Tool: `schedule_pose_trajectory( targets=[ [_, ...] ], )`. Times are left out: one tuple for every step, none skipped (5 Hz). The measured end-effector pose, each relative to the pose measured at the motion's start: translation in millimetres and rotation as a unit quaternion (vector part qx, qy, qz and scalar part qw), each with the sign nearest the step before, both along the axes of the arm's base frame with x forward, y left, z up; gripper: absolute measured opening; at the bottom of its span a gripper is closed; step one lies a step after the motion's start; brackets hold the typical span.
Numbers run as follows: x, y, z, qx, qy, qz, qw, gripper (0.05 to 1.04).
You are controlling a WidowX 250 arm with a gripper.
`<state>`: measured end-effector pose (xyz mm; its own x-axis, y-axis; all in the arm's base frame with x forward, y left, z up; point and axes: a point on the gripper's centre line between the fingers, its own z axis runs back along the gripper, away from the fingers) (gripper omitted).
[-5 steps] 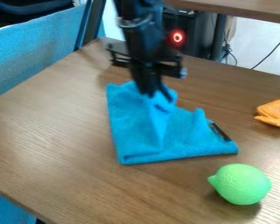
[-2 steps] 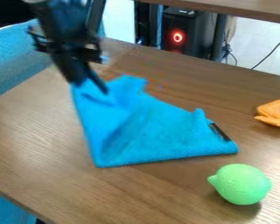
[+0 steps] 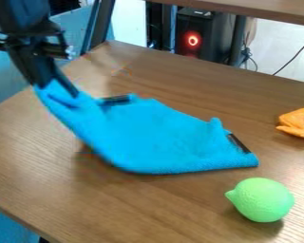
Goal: Unfold the cloth from bottom right to bottom left
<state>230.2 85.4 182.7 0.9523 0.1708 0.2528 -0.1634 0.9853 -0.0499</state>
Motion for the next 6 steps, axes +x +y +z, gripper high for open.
schedule_pose_trajectory(
  targets=[
    [-14.9, 14.2, -5.4, 0.01, 0.034, 0.05, 0.9981, 0.053],
    [-30.0, 24.9, -17.4, 0.013, 0.102, 0.091, 0.9905, 0.068],
    [-38.0, 37.1, -22.1, 0.022, 0.167, 0.1, 0.9806, 0.201],
    [-38.9, 46.5, -20.9, 0.049, 0.189, 0.081, 0.9773, 0.449],
    [-37.8, 53.4, -9.2, 0.063, 0.204, 0.104, 0.9713, 0.757],
    [-37.2, 54.9, 10.8, 0.088, 0.213, 0.137, 0.9634, 0.987]
  ],
)
